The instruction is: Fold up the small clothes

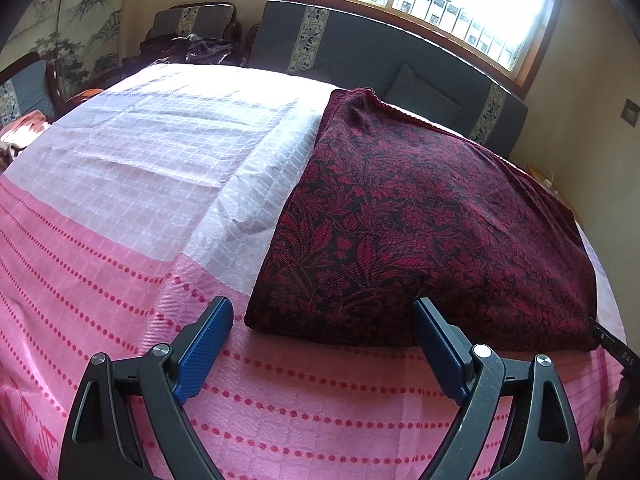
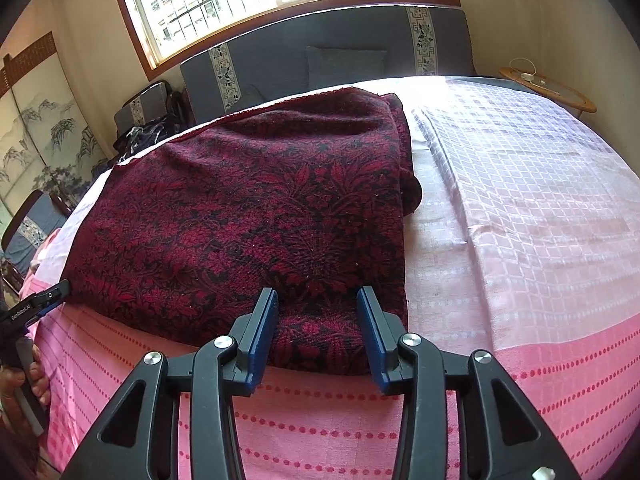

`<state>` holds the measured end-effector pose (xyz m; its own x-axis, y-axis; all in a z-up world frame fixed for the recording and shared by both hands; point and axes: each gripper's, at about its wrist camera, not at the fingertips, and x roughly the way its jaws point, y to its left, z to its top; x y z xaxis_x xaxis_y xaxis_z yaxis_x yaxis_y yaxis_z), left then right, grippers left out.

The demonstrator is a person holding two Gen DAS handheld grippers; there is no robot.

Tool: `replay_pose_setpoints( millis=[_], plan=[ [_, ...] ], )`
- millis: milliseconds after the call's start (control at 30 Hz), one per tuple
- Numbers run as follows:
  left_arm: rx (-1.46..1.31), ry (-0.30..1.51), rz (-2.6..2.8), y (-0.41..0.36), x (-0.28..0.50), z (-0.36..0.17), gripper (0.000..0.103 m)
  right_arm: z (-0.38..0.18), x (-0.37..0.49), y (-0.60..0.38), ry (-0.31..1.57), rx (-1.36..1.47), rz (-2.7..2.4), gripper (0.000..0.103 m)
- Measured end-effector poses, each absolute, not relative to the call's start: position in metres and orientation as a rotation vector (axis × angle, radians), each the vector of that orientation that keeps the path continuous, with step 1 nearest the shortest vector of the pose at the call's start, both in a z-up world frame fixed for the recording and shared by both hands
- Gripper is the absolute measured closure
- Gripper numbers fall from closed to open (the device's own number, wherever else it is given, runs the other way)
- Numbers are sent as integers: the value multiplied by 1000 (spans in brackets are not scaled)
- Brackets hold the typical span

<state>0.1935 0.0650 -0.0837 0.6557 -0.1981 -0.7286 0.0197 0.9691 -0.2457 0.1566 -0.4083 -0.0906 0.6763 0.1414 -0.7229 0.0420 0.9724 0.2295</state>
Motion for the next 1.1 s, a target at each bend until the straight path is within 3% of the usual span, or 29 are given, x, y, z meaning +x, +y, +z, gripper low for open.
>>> replay_pose_setpoints(
  millis=[1100],
  plan=[
    [-315,838,-248,71,191,-84,13,-91,158,-409,823,251,76,56]
  ],
)
